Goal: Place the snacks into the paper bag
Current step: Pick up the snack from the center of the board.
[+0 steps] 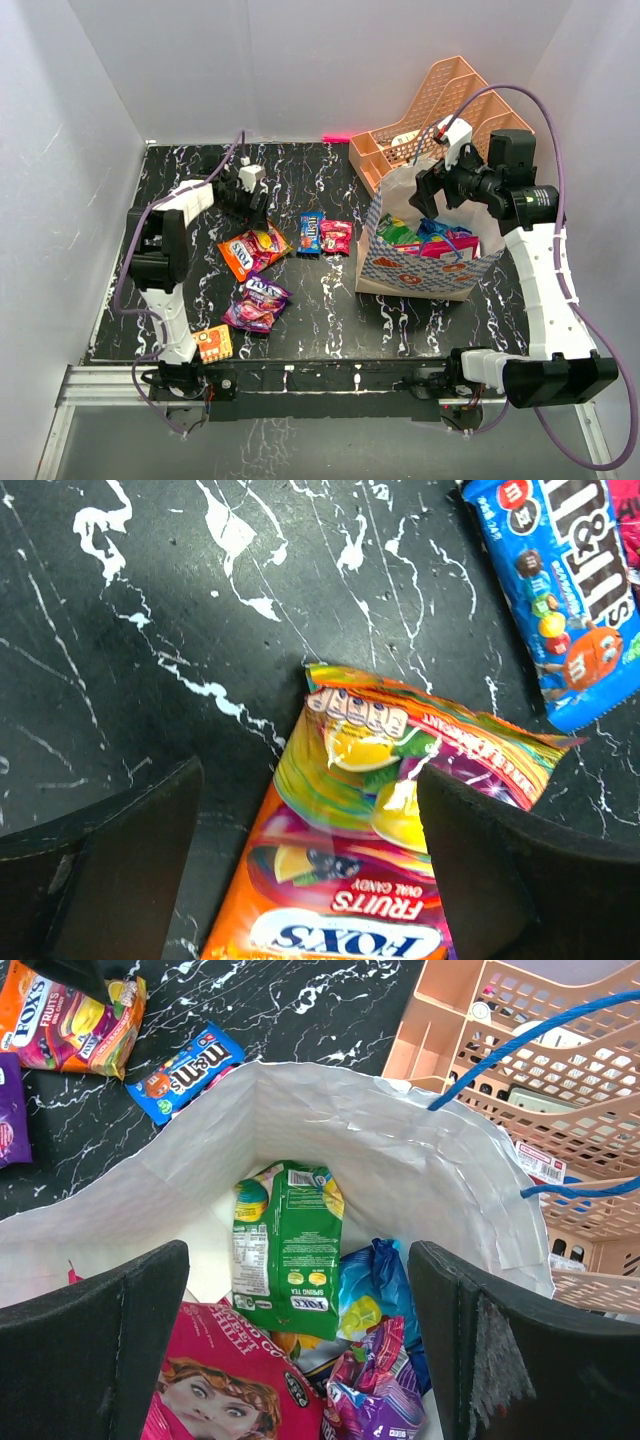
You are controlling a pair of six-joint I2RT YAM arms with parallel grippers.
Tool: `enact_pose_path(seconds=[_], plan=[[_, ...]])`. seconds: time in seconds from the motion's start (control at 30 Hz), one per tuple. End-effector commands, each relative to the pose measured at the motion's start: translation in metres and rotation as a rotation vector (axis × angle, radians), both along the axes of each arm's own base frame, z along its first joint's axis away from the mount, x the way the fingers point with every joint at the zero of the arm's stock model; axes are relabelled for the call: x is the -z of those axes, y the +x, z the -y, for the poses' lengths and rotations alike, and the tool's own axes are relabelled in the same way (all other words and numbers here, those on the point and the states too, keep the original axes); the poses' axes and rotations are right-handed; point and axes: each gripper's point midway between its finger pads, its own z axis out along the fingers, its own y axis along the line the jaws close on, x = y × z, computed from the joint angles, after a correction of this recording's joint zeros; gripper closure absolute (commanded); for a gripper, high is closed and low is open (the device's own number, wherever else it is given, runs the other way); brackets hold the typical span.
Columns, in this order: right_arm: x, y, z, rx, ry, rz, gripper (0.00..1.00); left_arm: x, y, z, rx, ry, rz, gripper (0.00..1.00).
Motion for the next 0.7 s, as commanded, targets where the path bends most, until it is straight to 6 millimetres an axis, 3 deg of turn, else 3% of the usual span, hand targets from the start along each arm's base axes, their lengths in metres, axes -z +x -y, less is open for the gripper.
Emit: enact_pose_path(seconds=[0.0,0.4,0.67], plan=[[-0.019,-0.001,-0.002,-0.01,0.009,0.08,0.04,-0.003,0.001,0.011,0.039,-0.024,-0.023,0.16],[-0.011,-0.003,-0.002,-0.017,0.004,0.067,0.04,0.026,-0.026,0.018,0.044,-0.003,-0.117,0.46],[-0.011,-0.003,-0.003,-0.02,0.003,0.066,0.04,0.027,-0.033,0.016,0.031,0.006,-0.113,0.62]])
